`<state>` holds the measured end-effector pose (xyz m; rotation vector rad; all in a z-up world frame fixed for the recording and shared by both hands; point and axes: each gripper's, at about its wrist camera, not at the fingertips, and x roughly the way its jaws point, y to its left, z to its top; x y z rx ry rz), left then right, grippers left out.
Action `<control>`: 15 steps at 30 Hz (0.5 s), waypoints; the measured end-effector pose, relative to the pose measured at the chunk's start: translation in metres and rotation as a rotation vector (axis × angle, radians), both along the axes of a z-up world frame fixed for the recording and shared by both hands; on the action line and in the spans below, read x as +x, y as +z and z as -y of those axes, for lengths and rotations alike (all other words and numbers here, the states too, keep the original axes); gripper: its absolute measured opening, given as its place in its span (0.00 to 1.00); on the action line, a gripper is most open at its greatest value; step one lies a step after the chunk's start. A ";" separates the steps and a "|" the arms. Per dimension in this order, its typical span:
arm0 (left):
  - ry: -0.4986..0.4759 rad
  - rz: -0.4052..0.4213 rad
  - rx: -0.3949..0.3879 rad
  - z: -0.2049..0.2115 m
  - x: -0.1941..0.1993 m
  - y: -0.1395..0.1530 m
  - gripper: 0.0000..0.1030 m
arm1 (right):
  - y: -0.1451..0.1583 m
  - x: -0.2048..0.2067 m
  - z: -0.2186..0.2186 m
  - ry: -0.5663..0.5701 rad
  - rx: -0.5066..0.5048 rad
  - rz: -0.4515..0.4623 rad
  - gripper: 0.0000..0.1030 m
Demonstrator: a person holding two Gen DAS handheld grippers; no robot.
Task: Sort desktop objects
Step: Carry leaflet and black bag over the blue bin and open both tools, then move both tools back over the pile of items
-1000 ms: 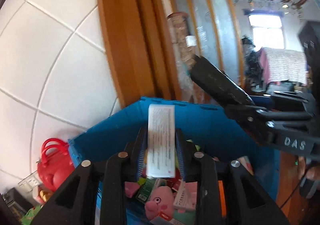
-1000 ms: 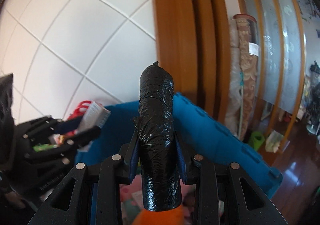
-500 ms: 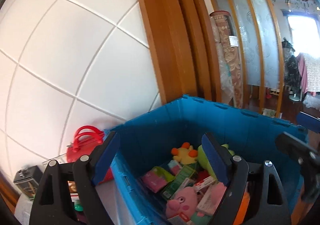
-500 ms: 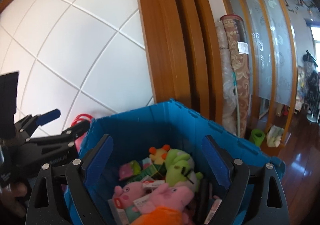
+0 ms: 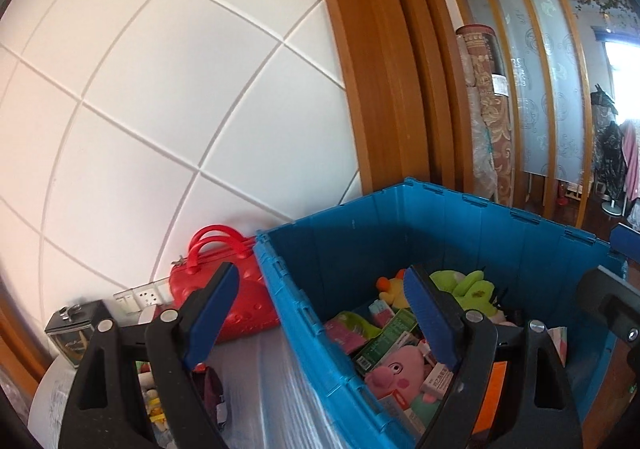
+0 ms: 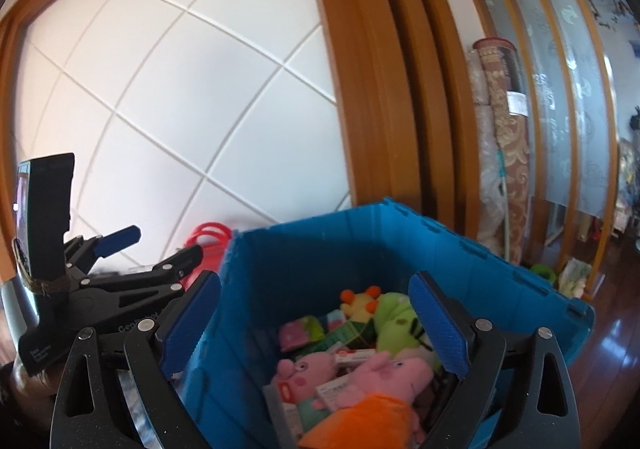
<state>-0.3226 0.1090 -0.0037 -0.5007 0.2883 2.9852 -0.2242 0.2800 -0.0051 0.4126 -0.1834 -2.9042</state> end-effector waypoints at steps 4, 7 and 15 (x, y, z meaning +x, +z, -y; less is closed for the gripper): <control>0.035 -0.008 0.021 0.021 0.014 0.000 0.82 | 0.003 0.009 0.016 0.029 0.012 -0.011 0.94; 0.056 -0.011 0.032 0.040 0.025 0.000 0.82 | 0.004 0.017 0.030 0.049 0.014 -0.016 0.95; 0.132 0.012 0.052 0.123 0.068 -0.016 0.82 | 0.006 0.041 0.096 0.119 0.034 -0.035 0.99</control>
